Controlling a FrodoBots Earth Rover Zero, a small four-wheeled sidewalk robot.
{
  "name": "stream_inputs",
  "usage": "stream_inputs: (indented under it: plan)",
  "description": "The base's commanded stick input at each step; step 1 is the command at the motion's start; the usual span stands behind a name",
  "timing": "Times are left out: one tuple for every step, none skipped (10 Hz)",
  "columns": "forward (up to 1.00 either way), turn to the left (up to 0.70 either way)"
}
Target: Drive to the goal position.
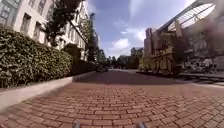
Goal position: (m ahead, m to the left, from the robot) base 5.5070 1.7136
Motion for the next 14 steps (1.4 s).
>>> stream_inputs:
  plan:
    - [0.70, 0.00]
    - [0.70, 0.00]
    - [0.70, 0.00]
    - [0.70, 0.00]
    - [0.70, 0.00]
    - [0.70, 0.00]
    - [0.70, 0.00]
    - [0.70, 0.00]
    - [0.70, 0.00]
    - [0.70, 0.00]
    - [0.70, 0.00]
    - [0.70, 0.00]
    - [0.70, 0.00]
    - [0.70, 0.00]
